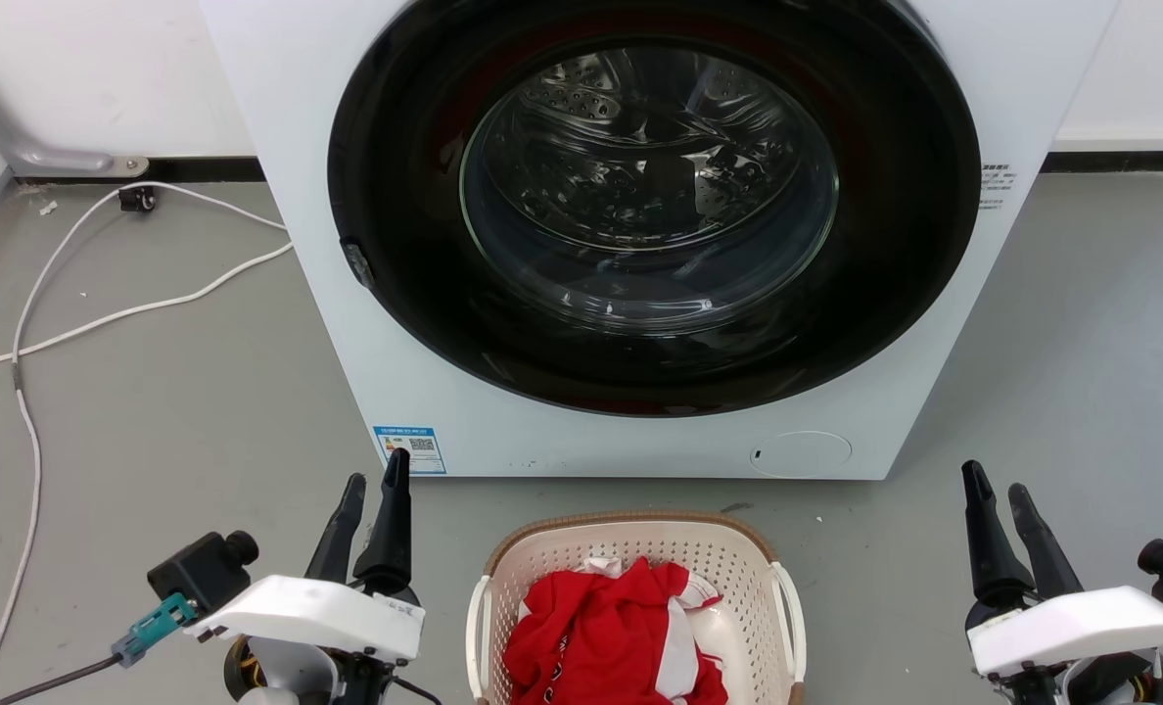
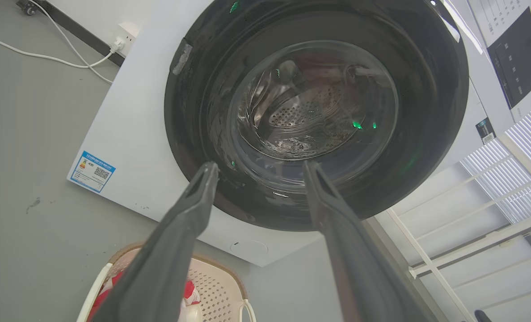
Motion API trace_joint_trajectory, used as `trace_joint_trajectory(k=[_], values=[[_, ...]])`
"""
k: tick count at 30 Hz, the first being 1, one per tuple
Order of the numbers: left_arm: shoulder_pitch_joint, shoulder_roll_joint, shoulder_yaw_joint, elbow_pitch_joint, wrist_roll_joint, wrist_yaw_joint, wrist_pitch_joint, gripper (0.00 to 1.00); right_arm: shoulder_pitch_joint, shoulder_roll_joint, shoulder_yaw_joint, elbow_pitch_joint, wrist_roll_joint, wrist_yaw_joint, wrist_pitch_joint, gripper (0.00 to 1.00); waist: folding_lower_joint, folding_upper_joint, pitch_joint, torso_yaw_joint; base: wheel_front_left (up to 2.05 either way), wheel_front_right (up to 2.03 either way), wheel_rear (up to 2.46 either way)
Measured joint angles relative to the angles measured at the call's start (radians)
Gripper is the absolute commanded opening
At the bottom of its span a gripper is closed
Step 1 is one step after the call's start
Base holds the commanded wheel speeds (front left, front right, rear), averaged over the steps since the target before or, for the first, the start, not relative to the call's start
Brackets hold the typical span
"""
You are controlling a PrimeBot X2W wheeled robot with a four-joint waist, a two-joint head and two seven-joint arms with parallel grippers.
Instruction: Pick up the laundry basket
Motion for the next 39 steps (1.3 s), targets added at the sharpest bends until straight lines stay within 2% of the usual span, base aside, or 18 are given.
trace_joint_trajectory(k=[18, 39], values=[[0.000, 0.000, -0.053, 0.020, 0.248, 0.015, -0.053, 1.00, 0.023, 0.006, -0.004, -0.030, -0.271, 0.000, -0.017, 1.00, 0.0000, 0.0000, 0.000, -0.001, 0.00, 0.00, 0.00], [-0.001, 0.001, -0.101, 0.033, 0.462, 0.031, -0.105, 1.00, 0.046, 0.009, 0.005, -0.061, -0.484, 0.000, -0.039, 1.00, 0.0000, 0.0000, 0.000, -0.002, 0.00, 0.00, 0.00]])
